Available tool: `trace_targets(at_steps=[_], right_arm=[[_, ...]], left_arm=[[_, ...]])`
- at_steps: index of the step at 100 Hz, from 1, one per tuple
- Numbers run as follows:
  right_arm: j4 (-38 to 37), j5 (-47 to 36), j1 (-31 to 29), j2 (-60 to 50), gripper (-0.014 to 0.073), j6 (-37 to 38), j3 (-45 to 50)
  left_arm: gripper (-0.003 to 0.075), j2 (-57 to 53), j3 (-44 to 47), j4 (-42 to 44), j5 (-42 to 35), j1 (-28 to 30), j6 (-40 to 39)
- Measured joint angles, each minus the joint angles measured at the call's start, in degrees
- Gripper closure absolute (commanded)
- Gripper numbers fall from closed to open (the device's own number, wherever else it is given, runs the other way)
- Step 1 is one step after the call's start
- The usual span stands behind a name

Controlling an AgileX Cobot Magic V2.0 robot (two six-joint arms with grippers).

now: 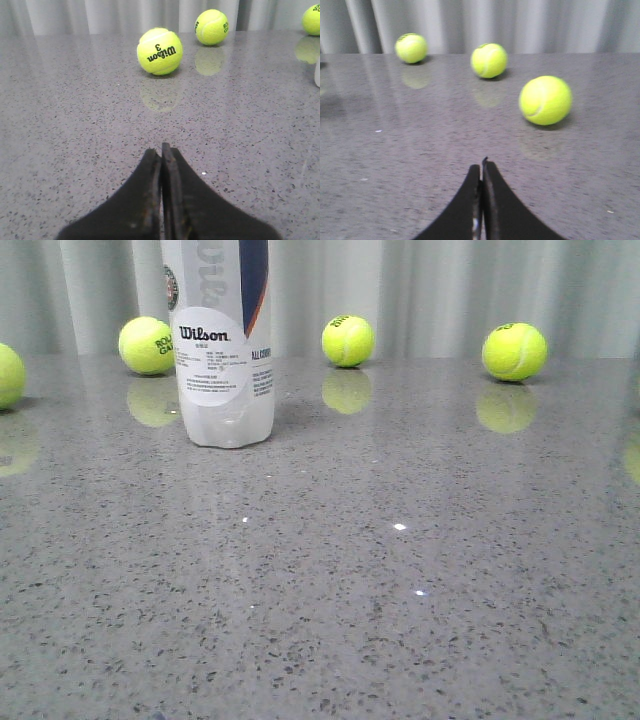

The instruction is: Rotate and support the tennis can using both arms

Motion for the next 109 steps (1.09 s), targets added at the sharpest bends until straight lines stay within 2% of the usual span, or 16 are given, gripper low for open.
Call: trace_targets(at_steps=[29, 45, 109], right_arm=[[-3.83, -2.91, -6.27, -10.28, 0.0649, 3.00, 9.43], [-6.16, -4.10, -6.52, -12.54, 0.0649, 4.66, 9.93], [-6.26, -4.74, -6.52, -12.54, 0.0649, 4.92, 9.93]], left_arm=[[0.0741, 0.00, 0.00, -0.30, 0.00, 0.00, 0.00], [0.0741, 0.00, 0.00, -0.30, 0.00, 0.00, 0.00], [0.0741, 0.00, 0.00, -0.30, 0.00, 0.00, 0.00]])
